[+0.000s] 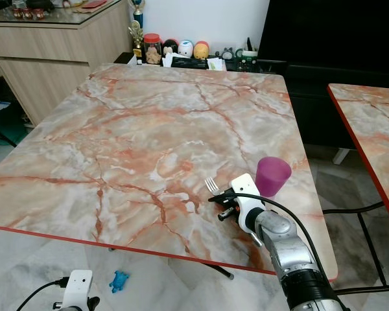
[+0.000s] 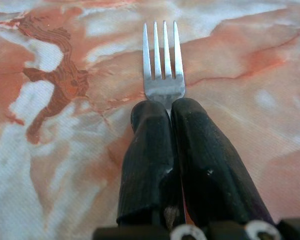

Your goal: Setting the table

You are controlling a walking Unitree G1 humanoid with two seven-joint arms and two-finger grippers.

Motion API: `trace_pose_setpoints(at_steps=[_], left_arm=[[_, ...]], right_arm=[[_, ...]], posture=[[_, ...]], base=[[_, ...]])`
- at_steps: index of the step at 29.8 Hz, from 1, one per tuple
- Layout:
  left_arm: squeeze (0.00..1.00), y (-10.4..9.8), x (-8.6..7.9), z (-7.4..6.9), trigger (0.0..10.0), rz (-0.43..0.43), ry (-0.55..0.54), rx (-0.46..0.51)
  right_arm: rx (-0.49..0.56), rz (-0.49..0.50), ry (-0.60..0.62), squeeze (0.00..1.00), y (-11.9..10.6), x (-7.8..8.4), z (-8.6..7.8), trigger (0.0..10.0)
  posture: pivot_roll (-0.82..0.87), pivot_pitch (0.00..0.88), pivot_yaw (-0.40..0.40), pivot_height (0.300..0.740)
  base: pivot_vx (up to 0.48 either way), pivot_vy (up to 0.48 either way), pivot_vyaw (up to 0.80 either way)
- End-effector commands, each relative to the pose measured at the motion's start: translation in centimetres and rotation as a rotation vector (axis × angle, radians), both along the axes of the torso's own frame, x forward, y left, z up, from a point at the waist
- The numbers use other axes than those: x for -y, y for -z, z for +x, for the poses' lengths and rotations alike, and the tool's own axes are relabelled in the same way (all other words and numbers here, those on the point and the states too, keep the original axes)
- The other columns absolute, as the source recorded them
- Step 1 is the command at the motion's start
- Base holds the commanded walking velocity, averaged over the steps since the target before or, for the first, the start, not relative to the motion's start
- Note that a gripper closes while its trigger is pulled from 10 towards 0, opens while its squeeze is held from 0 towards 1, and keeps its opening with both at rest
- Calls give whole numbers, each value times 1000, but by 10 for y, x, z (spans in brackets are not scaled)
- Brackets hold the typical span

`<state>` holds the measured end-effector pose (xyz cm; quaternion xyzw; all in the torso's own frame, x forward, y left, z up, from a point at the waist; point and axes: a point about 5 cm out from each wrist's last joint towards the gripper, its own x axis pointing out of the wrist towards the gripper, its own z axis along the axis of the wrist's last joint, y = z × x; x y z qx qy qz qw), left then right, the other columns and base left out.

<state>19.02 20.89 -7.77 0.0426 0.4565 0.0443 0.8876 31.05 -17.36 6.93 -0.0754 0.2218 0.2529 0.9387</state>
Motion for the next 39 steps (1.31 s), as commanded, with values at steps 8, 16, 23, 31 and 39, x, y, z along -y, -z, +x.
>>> trace_pose_setpoints(at_steps=[8,16,23,31,39], left_arm=[[0,0,-3,0,10000,12,5,-14],[0,-3,-2,7,10000,14,6,3],[0,-7,-1,14,10000,17,20,19],[0,-11,5,23,10000,19,33,35],[0,-7,6,15,10000,20,37,30]], right_arm=[[97,25,33,0,-10,-6,6,4235],[519,121,209,0,-61,-12,7,10000],[721,130,333,0,-81,-17,-6,10000],[775,141,458,0,-87,2,-10,10000],[826,79,655,0,-82,36,-29,10000]], posture=[[63,0,10,740],[65,0,4,740],[56,0,15,740],[28,0,17,740],[23,0,23,740]], base=[[0,0,0],[0,0,0],[0,0,0],[0,0,0],[0,0,0]])
